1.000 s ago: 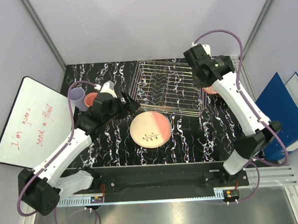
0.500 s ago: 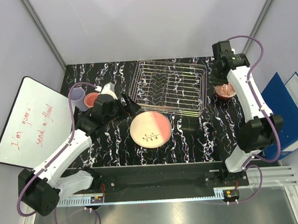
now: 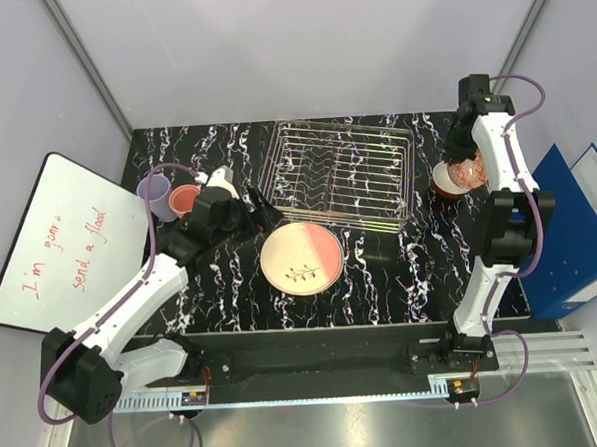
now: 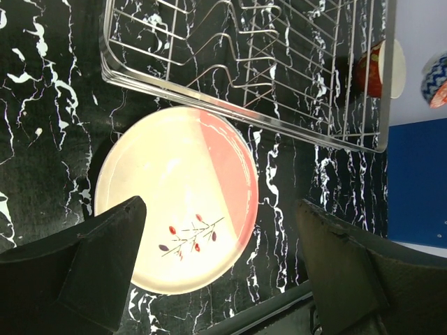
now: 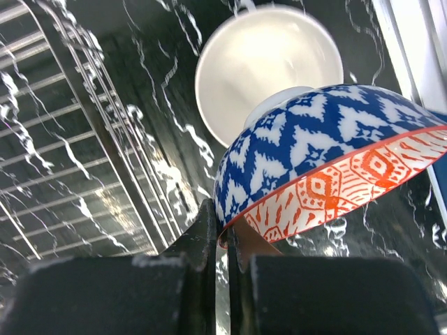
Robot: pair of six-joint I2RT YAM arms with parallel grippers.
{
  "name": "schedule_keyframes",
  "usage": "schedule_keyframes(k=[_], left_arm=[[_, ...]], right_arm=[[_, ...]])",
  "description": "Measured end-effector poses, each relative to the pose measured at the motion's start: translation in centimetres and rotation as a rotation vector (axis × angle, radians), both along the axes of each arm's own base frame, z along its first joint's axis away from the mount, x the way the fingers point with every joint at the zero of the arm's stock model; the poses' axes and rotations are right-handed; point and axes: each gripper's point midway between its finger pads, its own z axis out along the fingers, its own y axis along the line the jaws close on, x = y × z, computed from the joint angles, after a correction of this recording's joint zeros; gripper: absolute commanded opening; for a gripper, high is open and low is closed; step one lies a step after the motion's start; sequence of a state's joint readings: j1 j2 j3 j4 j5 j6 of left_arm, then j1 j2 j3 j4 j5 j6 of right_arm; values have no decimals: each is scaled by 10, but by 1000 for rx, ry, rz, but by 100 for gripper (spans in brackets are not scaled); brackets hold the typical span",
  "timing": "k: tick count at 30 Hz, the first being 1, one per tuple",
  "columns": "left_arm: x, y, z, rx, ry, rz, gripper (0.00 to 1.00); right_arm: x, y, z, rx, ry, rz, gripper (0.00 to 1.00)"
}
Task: Unload the mixed dishes from the dish rack
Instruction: Place the bowl at the center of the board.
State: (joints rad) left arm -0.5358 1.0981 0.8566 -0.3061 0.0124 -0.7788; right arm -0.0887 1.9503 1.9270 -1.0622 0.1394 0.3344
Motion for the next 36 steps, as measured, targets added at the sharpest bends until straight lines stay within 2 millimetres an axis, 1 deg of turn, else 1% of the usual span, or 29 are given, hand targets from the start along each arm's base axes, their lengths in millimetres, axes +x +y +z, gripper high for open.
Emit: schedule_keyframes(k=[5, 9, 12, 15, 19, 27, 36], left_arm=[[1, -2, -10, 14, 28, -4, 91], [1, -2, -11, 15, 32, -7, 91], [0, -2, -11, 15, 33, -7, 91], [0, -2, -11, 14, 35, -10, 91], [0, -3, -14, 17, 41, -12, 91], [0, -3, -15, 18, 47, -15, 91], [-2, -2, -21, 24, 58, -15, 91]], right_arm=[[17, 1, 1, 1, -22, 5, 0], [25, 1, -7, 2, -11, 6, 0], [26, -1, -20, 4, 17, 3, 0], [27, -1, -27, 6, 34, 2, 0], [31, -2, -34, 6, 46, 2, 0], [31, -2, -47, 8, 74, 1, 0], [32, -2, -76, 15, 135, 2, 0]])
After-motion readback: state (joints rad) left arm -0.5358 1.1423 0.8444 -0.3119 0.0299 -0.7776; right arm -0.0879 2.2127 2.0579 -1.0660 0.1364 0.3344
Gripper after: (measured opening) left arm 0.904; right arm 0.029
